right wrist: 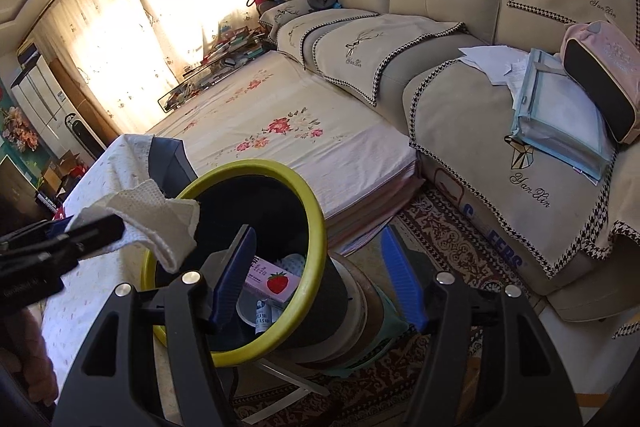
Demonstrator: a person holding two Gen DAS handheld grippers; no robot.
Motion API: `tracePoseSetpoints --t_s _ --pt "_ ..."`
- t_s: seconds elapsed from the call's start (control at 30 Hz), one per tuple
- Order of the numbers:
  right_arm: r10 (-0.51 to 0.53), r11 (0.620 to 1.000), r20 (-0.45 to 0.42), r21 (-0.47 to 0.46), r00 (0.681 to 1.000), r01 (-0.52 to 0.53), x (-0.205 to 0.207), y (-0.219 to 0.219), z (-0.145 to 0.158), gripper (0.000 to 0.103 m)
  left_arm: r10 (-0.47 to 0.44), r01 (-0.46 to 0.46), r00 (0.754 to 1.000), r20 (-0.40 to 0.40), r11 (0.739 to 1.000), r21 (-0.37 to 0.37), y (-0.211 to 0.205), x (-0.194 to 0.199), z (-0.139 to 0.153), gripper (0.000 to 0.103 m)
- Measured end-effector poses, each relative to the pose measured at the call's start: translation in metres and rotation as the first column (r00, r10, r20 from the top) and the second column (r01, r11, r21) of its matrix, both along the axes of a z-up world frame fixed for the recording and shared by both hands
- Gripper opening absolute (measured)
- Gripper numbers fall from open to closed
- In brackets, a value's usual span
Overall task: Collect trash
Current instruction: 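Carry the paper towel over the bin and release it with the left gripper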
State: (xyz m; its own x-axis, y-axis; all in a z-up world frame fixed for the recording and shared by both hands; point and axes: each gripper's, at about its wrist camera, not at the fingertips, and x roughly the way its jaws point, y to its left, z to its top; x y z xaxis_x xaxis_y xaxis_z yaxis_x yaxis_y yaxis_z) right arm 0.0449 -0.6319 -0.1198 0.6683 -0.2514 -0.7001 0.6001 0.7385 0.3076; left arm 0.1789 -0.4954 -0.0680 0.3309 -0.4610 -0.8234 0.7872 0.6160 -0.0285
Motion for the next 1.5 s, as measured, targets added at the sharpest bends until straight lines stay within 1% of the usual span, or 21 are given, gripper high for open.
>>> tracePoseSetpoints --t_s 0.07,0.1,0.2,0.47,0.53,0.63,0.7,0.77,0.83,0.9,0.97,1.03,1.07,1.13,1.2,1.37,1.4,1.43,1.5 --pt "0.003 1.000 0.000 0.003 1.000 -0.003 0.001 0.001 -0.001 0.062 0.005 -0.005 1.000 -0.007 1.000 0.009 0.001 0.001 -0.005 0.064" --pt "0.005 1.000 -0.001 0.004 1.000 -0.005 0.001 0.001 -0.001 0.062 0.002 -0.002 1.000 -0.014 1.000 0.013 0.002 0.001 -0.007 0.066" --pt "0.010 1.000 -0.003 0.007 1.000 -0.010 0.004 0.003 -0.003 0.062 -0.011 0.011 0.999 -0.034 1.000 0.004 0.015 0.003 -0.007 0.076" --pt "0.004 1.000 -0.006 0.002 1.000 -0.004 0.004 0.003 -0.002 0.062 -0.038 0.031 0.990 -0.137 0.998 -0.051 0.026 0.009 0.003 0.082" --pt "0.000 1.000 -0.007 0.000 1.000 0.000 0.002 0.002 -0.002 0.062 -0.039 0.030 0.986 -0.161 0.998 -0.063 0.027 0.008 0.003 0.086" --pt "0.004 1.000 -0.008 -0.004 1.000 -0.004 0.000 0.003 -0.004 0.062 -0.034 0.019 0.979 -0.203 0.997 -0.078 0.025 0.011 0.002 0.086" --pt "0.028 0.999 0.008 -0.023 1.000 -0.028 -0.002 0.007 -0.006 0.062 -0.036 0.016 0.974 -0.225 0.996 -0.092 0.024 0.013 0.005 0.086" --pt "0.079 0.996 0.039 -0.043 0.996 -0.077 -0.005 0.018 -0.008 0.057 -0.038 0.014 0.972 -0.232 0.994 -0.105 0.022 0.012 0.009 0.086" --pt "0.170 0.984 0.056 -0.066 0.984 -0.166 -0.003 0.034 -0.012 0.038 -0.045 0.015 0.970 -0.239 0.992 -0.124 0.020 0.011 0.017 0.086" --pt "0.263 0.961 0.074 -0.110 0.962 -0.254 0.001 0.050 -0.010 0.033 -0.053 0.017 0.967 -0.251 0.989 -0.145 0.019 0.009 0.025 0.086" --pt "0.334 0.934 0.110 -0.168 0.936 -0.314 0.003 0.064 -0.003 0.033 -0.067 0.023 0.963 -0.260 0.986 -0.168 0.018 0.006 0.035 0.086" --pt "0.375 0.918 0.167 -0.201 0.912 -0.341 0.004 0.070 0.006 0.034 -0.074 0.026 0.962 -0.262 0.982 -0.185 0.019 0.001 0.043 0.086" --pt "0.384 0.915 0.186 -0.204 0.904 -0.347 0.006 0.070 0.009 0.034 -0.079 0.027 0.961 -0.266 0.981 -0.194 0.020 -0.001 0.048 0.086" --pt "0.407 0.907 0.207 -0.206 0.890 -0.366 0.010 0.069 0.012 0.040 -0.093 0.031 0.956 -0.278 0.975 -0.220 0.022 -0.005 0.057 0.086" --pt "0.430 0.896 0.220 -0.217 0.875 -0.386 0.012 0.071 0.014 0.043 -0.101 0.036 0.957 -0.271 0.971 -0.236 0.023 -0.009 0.067 0.086" --pt "0.473 0.877 0.266 -0.236 0.840 -0.419 0.008 0.079 0.024 0.043 -0.103 0.044 0.968 -0.230 0.968 -0.247 0.023 -0.017 0.084 0.086" --pt "0.481 0.872 0.269 -0.246 0.835 -0.423 0.004 0.081 0.027 0.043 -0.101 0.043 0.969 -0.225 0.968 -0.249 0.024 -0.018 0.086 0.086" --pt "0.480 0.871 0.267 -0.256 0.836 -0.419 0.002 0.083 0.029 0.043 -0.101 0.043 0.970 -0.223 0.967 -0.251 0.025 -0.018 0.088 0.086" --pt "0.459 0.879 0.268 -0.271 0.847 -0.391 -0.004 0.084 0.033 0.043 -0.099 0.039 0.970 -0.224 0.966 -0.257 0.026 -0.017 0.090 0.086"
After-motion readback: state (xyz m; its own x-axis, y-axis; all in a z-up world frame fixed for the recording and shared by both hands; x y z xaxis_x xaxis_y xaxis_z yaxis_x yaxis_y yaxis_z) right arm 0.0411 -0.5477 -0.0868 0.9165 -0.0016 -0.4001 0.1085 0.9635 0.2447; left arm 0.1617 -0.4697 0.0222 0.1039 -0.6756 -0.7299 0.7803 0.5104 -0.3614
